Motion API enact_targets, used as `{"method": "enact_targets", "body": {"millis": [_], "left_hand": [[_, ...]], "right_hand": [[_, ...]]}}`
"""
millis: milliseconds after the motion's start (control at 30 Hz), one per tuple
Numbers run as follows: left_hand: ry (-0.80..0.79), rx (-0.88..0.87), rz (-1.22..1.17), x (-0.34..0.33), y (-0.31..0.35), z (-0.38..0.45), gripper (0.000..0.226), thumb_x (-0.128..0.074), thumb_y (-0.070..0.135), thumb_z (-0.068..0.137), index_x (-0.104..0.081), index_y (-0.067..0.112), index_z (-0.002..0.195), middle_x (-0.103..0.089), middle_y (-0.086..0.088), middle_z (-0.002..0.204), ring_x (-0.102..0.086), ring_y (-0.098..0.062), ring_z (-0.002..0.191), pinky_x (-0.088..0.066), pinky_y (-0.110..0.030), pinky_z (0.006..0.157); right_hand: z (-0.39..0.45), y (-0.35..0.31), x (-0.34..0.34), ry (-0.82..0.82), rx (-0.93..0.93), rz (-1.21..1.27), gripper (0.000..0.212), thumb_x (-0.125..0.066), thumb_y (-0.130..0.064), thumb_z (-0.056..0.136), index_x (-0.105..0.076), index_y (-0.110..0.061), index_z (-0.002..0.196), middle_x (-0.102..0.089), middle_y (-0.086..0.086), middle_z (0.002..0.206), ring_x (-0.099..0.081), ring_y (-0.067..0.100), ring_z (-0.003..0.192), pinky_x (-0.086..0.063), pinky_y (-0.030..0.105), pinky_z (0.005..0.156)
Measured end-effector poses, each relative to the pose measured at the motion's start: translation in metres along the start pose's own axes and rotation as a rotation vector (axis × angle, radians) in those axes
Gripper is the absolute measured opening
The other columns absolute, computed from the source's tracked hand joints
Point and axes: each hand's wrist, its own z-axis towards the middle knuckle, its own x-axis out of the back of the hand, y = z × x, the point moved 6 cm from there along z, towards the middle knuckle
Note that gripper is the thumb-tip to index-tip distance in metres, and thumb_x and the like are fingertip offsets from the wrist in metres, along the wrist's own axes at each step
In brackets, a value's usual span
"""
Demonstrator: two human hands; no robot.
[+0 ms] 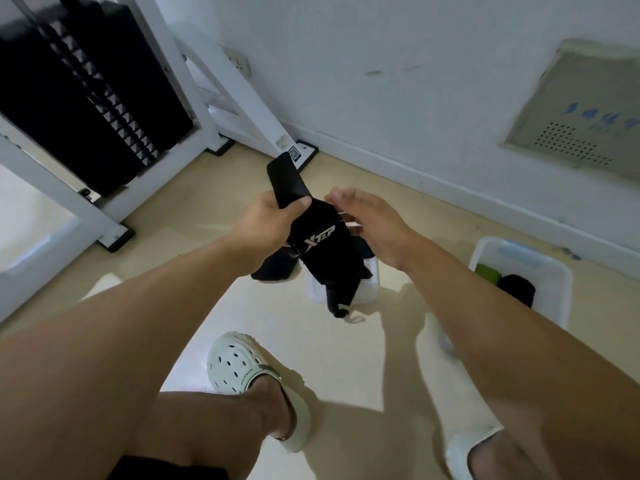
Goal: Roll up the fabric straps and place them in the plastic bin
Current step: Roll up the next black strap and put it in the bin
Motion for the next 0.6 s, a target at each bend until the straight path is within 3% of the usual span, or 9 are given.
{"method": "enact_targets", "body": {"millis": [100,167,333,433,600], "left_hand": [[0.022,0.002,-0.121,-0.001,0.007,-0.001,0.024,-0.060,0.029,0.104,-0.068,0.010,0.116,-0.077,-0.013,0.108,-0.076,-0.029,0.098,-0.061,-0.054,0.090],[0.088,-0.007,-0.148,0.002,0.011,0.000,0.018,-0.059,0.029,0.105,-0.068,0.014,0.112,-0.077,-0.010,0.105,-0.076,-0.029,0.096,-0.062,-0.053,0.088],[0.146,0.027,-0.127,0.005,0.010,0.002,0.016,-0.058,0.031,0.105,-0.067,0.018,0.109,-0.077,-0.008,0.104,-0.076,-0.028,0.095,-0.062,-0.050,0.087],[0.127,0.040,-0.101,0.002,0.006,0.004,0.022,-0.059,0.032,0.105,-0.068,0.014,0.114,-0.078,-0.010,0.105,-0.076,-0.030,0.094,-0.063,-0.050,0.085],[-0.031,0.111,-0.061,-0.013,-0.007,0.006,0.028,-0.058,0.035,0.105,-0.066,0.014,0.121,-0.076,-0.009,0.112,-0.075,-0.025,0.099,-0.062,-0.047,0.089]], "right_hand": [[-0.009,0.030,0.007,-0.133,-0.145,-0.074,0.043,-0.079,-0.046,0.083,-0.071,-0.015,0.113,-0.075,0.009,0.109,-0.074,0.027,0.101,-0.056,0.050,0.097],[-0.015,0.047,0.009,-0.220,-0.226,-0.128,0.041,-0.083,-0.037,0.082,-0.073,-0.013,0.113,-0.074,0.017,0.114,-0.072,0.035,0.105,-0.056,0.055,0.095],[-0.024,0.067,0.012,-0.263,-0.247,-0.209,0.025,-0.073,-0.022,0.092,-0.075,-0.009,0.114,-0.077,0.007,0.111,-0.073,0.020,0.105,-0.053,0.025,0.088],[-0.026,0.072,0.010,-0.299,-0.290,-0.187,0.023,-0.072,-0.025,0.093,-0.074,-0.014,0.114,-0.077,0.002,0.110,-0.074,0.017,0.104,-0.054,0.022,0.082],[-0.021,0.065,0.002,-0.214,-0.237,-0.038,0.015,-0.072,-0.024,0.093,-0.074,-0.015,0.105,-0.078,0.004,0.105,-0.074,0.021,0.101,-0.056,0.029,0.089]]}}
